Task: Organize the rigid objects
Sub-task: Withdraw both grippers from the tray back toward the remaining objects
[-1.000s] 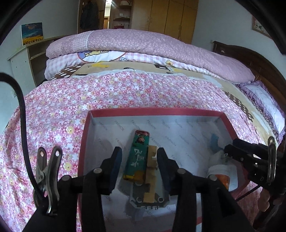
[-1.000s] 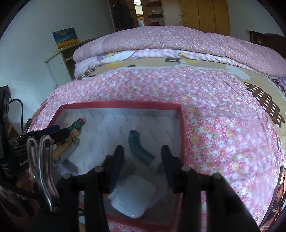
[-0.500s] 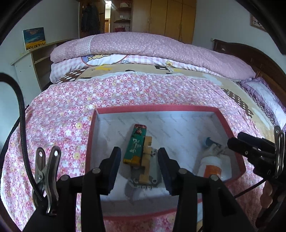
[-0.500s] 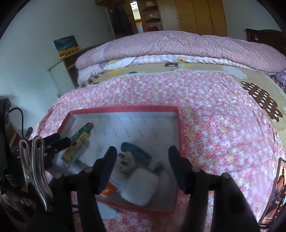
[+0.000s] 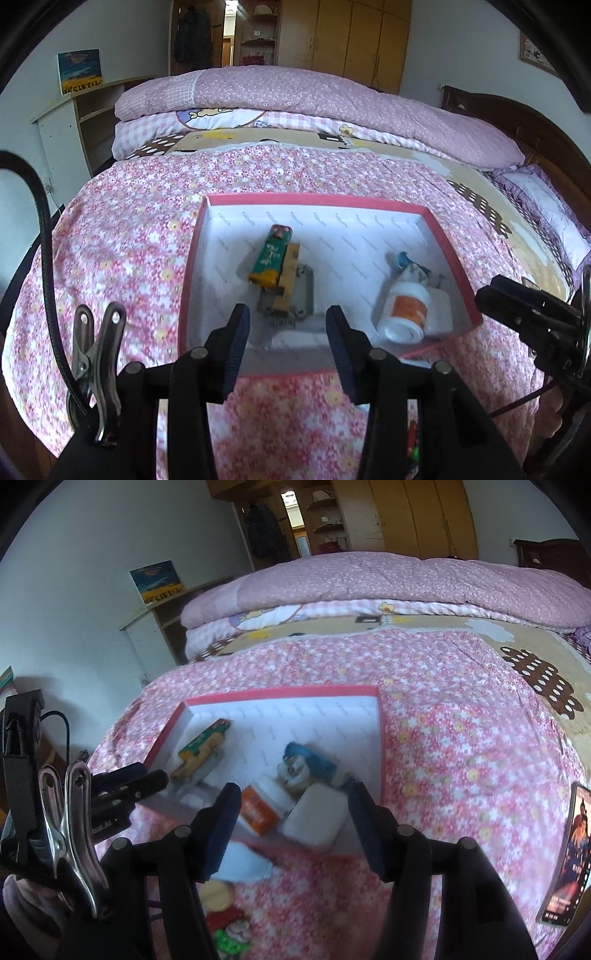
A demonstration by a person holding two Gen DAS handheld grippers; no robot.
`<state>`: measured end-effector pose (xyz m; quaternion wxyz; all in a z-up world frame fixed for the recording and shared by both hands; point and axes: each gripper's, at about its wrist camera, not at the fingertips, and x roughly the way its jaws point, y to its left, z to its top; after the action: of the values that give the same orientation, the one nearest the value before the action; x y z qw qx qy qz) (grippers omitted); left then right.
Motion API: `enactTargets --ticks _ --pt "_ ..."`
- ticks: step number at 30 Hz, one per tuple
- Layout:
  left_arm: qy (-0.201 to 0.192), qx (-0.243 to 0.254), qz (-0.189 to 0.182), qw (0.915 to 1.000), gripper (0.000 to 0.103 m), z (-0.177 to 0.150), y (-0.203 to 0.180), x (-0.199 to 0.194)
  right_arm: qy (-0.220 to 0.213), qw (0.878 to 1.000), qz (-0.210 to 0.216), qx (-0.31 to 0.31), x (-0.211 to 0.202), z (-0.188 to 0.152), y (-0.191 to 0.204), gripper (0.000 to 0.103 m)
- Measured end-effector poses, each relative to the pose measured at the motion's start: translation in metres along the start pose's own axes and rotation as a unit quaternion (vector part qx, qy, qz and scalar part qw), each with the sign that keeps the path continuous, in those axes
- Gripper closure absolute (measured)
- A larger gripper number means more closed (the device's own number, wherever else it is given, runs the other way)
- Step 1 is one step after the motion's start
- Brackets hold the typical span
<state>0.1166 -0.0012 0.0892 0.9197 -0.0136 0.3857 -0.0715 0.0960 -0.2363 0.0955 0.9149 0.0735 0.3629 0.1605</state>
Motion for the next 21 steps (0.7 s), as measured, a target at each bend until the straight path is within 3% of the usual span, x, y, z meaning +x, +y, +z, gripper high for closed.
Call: enactTargets --ticks 21 --pt "0.007 0.006 -0.013 0.9999 0.058 -0.051 -0.015 -0.032 0.025 1.000 0.002 -0.004 -0.030 -0.064 0.005 0.041"
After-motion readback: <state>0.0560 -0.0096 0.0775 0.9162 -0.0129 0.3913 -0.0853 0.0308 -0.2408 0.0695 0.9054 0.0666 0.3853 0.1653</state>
